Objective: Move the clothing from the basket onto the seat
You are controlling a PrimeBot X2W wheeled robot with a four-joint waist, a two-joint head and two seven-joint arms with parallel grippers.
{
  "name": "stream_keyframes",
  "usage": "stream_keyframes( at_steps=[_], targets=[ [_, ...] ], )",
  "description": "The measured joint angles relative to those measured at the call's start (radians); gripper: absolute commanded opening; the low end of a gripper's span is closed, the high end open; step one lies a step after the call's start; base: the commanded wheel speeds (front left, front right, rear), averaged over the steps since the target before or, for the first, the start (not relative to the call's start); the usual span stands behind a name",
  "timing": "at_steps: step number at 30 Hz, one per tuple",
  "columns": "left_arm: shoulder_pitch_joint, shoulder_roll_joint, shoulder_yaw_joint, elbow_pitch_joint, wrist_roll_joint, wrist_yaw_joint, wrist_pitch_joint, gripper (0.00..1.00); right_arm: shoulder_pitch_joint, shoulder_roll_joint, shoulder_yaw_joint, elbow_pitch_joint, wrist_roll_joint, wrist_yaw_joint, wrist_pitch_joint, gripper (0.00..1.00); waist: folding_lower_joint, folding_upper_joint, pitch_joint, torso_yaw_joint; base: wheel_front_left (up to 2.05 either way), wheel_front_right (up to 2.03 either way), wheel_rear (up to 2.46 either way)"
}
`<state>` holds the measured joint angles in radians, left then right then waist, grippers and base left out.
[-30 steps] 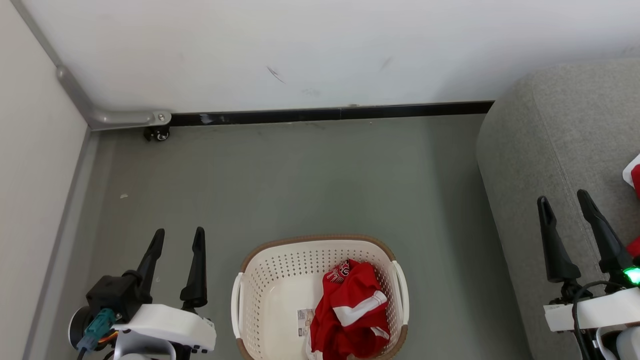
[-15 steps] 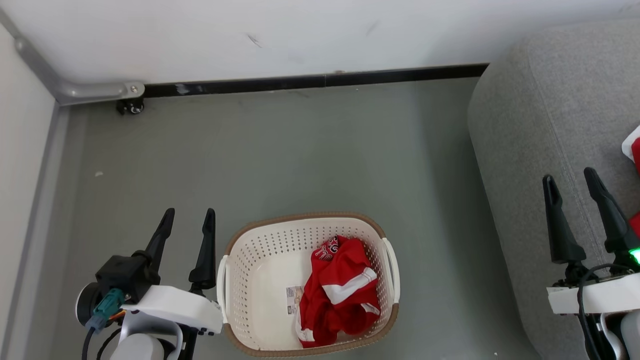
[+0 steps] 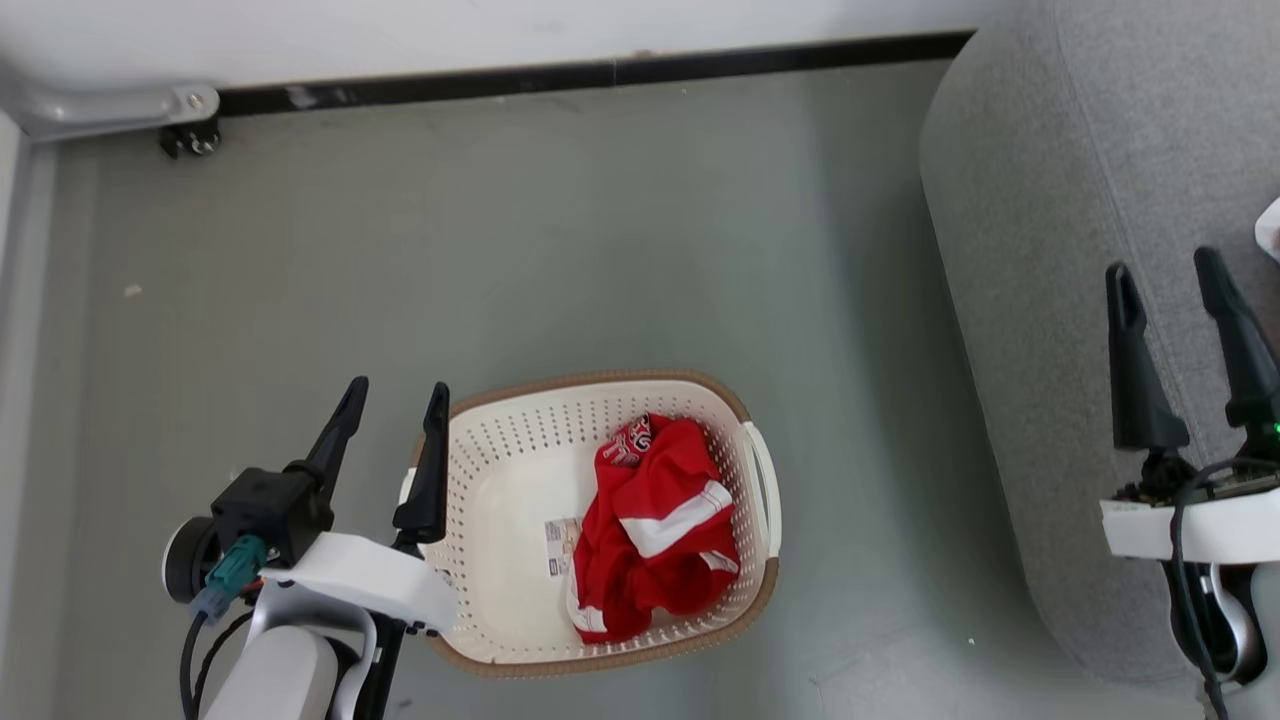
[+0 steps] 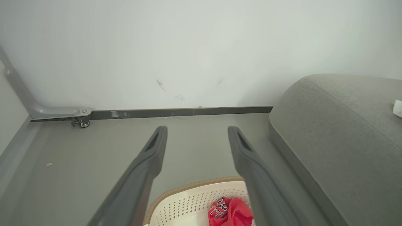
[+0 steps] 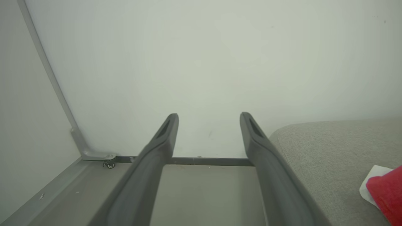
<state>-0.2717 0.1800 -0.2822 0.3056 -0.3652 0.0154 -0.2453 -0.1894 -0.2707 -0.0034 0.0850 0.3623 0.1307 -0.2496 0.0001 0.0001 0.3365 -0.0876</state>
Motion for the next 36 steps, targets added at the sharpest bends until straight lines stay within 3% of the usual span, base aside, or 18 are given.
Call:
stream_keyframes(
  at_steps=[18,36],
  targets=[
    [-0.123,-0.019,-0.093,0.092,0.042,-0.06,0.036,1.0,-0.128,0.009,-0.01,-0.038,0.0,0.0,-0.002,1.0,0.0,0.0,0.158,-0.044,0.0,0.0,0.0],
    [-0.262,-0.027,-0.14,0.228,0.095,-0.079,0.07,1.0,-0.257,0.025,-0.008,-0.069,0.0,0.0,-0.002,1.0,0.0,0.0,0.305,-0.092,0.0,0.0,0.0]
  ],
)
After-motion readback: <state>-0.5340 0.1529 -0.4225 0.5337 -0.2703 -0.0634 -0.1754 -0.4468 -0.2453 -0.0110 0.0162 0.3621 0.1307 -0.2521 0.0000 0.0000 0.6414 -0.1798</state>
